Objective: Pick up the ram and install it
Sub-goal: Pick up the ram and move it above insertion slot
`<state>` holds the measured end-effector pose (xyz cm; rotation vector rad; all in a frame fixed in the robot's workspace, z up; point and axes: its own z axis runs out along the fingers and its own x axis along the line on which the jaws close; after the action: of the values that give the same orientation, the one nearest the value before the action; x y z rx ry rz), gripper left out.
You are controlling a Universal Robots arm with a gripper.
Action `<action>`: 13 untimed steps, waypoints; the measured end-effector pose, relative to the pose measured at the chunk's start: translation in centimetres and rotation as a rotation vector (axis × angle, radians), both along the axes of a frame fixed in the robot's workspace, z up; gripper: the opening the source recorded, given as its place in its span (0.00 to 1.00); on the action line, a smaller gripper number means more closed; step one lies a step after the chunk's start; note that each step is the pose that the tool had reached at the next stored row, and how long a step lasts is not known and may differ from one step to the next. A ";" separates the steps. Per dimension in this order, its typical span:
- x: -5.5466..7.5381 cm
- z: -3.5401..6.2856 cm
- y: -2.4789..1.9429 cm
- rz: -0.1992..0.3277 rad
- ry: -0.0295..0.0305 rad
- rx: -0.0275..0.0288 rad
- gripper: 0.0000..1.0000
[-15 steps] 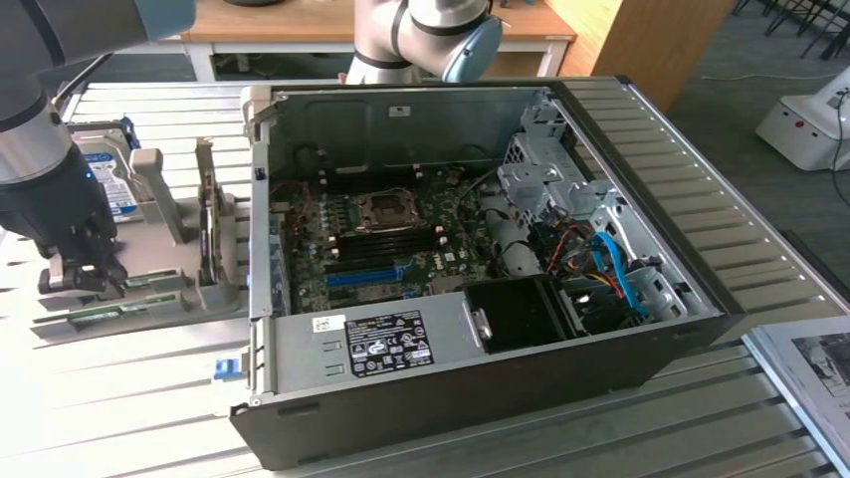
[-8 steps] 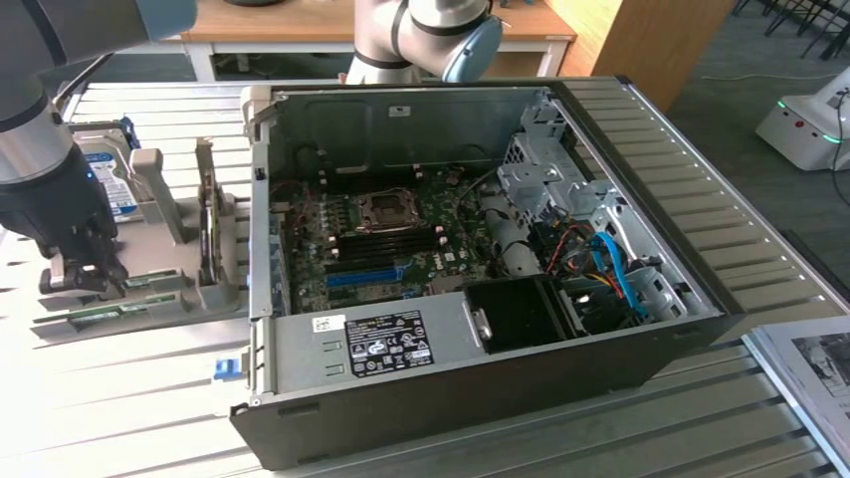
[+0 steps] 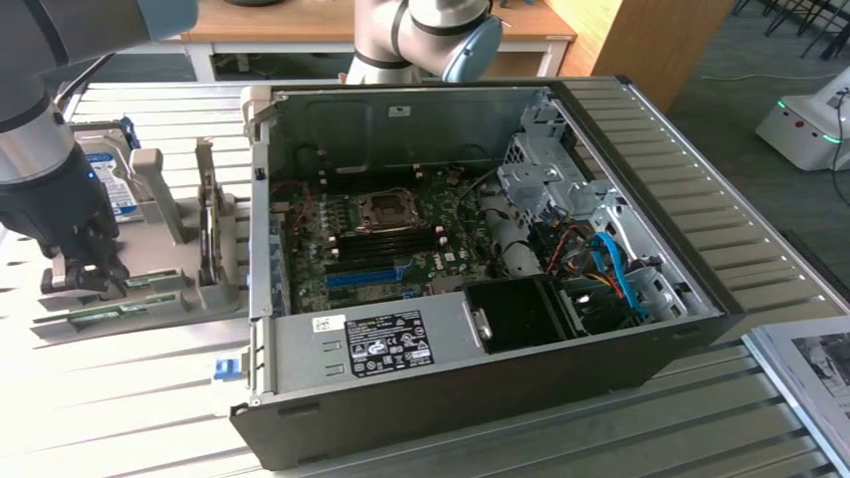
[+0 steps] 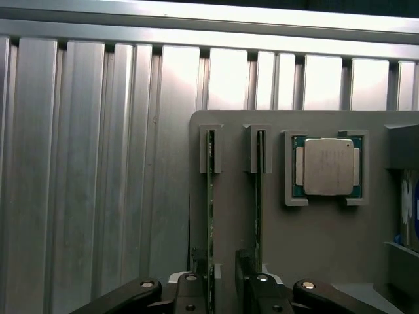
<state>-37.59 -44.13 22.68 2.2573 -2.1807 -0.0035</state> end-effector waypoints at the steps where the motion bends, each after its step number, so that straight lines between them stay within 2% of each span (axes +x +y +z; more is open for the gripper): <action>1: 0.0 -0.05 0.00 0.000 -0.0002 0.0002 0.31; 13: 0.0 -0.68 0.00 0.000 -0.0001 0.0001 0.31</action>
<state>-37.59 -44.13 22.01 2.2574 -2.1808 -0.0036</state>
